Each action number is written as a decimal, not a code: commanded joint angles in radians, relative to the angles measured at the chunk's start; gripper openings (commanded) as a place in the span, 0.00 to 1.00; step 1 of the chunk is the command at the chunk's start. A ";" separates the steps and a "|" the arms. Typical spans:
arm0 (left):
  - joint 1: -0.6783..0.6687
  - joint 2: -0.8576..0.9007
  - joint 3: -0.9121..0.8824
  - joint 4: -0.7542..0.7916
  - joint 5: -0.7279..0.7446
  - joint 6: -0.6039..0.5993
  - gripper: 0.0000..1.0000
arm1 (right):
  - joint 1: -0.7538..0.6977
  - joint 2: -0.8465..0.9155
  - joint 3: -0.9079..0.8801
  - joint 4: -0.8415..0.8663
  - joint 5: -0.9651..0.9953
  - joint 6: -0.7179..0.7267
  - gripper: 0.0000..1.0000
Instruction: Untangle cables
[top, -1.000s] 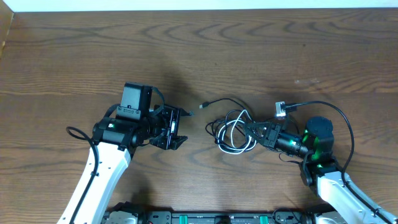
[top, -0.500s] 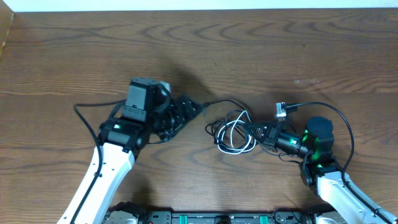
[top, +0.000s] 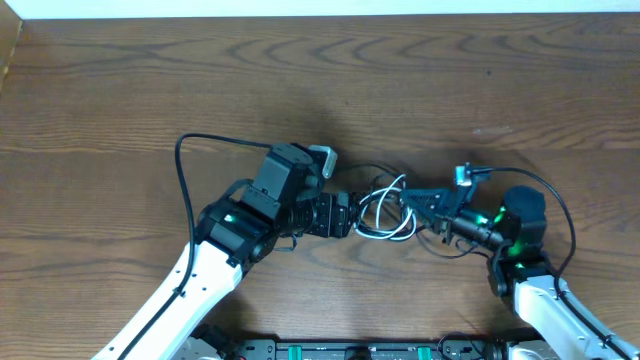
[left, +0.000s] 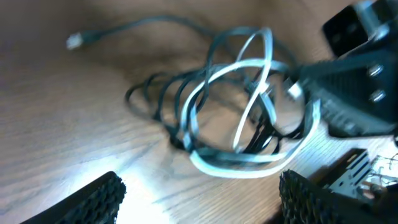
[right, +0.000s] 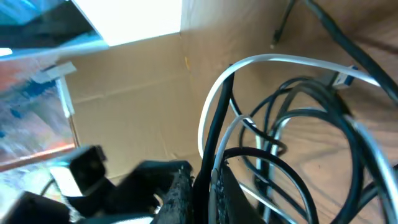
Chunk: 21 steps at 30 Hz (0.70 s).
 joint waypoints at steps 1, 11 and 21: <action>-0.002 -0.003 0.009 -0.040 -0.039 -0.048 0.85 | -0.030 -0.003 0.011 0.029 -0.065 0.033 0.01; -0.003 0.120 0.007 -0.001 0.135 -0.657 0.95 | -0.039 -0.003 0.011 0.189 -0.092 0.052 0.02; -0.003 0.340 0.007 0.246 0.352 -0.830 0.54 | -0.039 -0.003 0.011 0.213 -0.106 0.094 0.02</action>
